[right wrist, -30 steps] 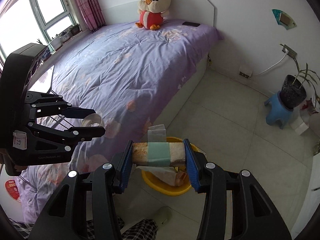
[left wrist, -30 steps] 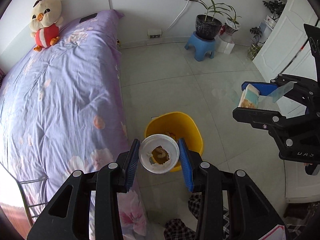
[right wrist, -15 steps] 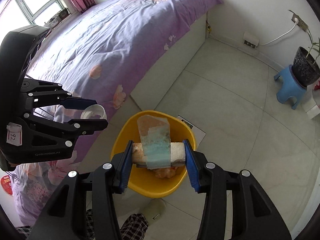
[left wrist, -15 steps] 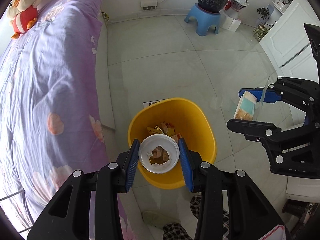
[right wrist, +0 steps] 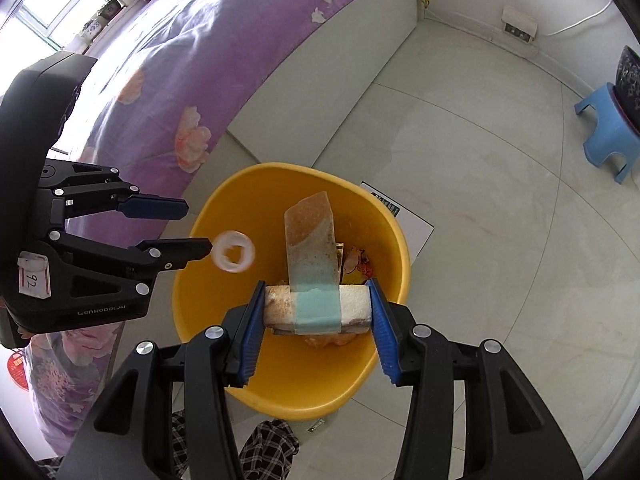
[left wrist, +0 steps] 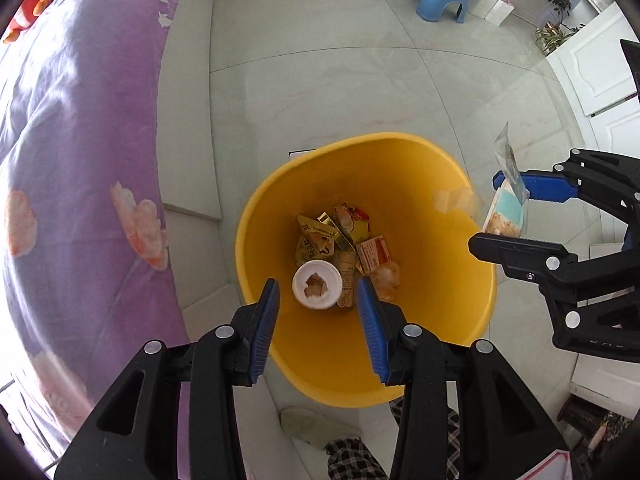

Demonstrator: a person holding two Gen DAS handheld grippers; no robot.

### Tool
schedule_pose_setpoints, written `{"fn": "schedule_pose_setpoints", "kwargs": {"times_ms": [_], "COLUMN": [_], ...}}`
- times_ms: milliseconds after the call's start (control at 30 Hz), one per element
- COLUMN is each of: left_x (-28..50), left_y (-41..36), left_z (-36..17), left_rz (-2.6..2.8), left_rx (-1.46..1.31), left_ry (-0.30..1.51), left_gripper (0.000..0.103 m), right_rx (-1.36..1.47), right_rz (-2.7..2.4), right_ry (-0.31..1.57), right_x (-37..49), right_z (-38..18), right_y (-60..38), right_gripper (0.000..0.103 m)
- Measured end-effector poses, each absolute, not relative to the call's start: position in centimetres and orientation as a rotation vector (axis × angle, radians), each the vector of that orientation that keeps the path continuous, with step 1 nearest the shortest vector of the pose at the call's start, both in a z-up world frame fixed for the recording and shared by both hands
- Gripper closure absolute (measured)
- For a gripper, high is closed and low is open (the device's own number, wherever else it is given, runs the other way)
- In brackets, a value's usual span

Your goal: Collect trash

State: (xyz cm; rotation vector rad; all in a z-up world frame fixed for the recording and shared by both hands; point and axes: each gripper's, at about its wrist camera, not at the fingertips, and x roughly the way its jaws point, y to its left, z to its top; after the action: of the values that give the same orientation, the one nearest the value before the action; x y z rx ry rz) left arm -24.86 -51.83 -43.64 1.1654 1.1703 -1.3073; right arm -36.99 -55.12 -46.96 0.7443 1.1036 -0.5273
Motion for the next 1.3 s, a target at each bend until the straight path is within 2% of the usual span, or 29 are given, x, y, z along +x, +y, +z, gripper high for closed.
{"fn": "schedule_pose_setpoints", "kwargs": {"times_ms": [33, 67, 133, 500, 833, 1067, 1300], "left_x": [-24.9, -25.0, -24.9, -24.4, -23.3, -22.8, -22.5], "left_y": [-51.9, -52.0, -52.2, -51.2, -49.1, -46.9, -45.2], "left_z": [-43.7, -43.7, -43.5, -41.2, -35.3, -30.8, -27.7], "left_rz": [-1.306, -1.302, -1.297, -1.289, -1.239, -1.217, -1.216], "left_rx": [1.166, 1.166, 1.163, 1.126, 0.969, 0.879, 0.847], "left_ry": [1.167, 1.160, 1.151, 1.146, 1.130, 1.083, 1.064], "left_gripper": [0.055, 0.047, 0.042, 0.037, 0.019, 0.017, 0.013], "right_rx": [0.745, 0.750, 0.746, 0.744, 0.822, 0.842, 0.772], "right_rz": [-0.523, -0.519, -0.531, -0.570, -0.757, -0.948, -1.021], "right_ry": [1.108, 1.112, 1.110, 1.097, 1.015, 0.887, 0.889], "right_x": [-36.9, -36.9, -37.1, -37.5, -39.1, -40.6, -40.3], "right_z": [-47.2, -47.4, -47.5, -45.1, -38.9, -34.5, -31.7], "right_y": [-55.2, -55.2, -55.2, -54.4, -52.0, -49.3, -47.4], "right_gripper": [0.050, 0.042, 0.039, 0.039, 0.039, 0.038, 0.035]}}
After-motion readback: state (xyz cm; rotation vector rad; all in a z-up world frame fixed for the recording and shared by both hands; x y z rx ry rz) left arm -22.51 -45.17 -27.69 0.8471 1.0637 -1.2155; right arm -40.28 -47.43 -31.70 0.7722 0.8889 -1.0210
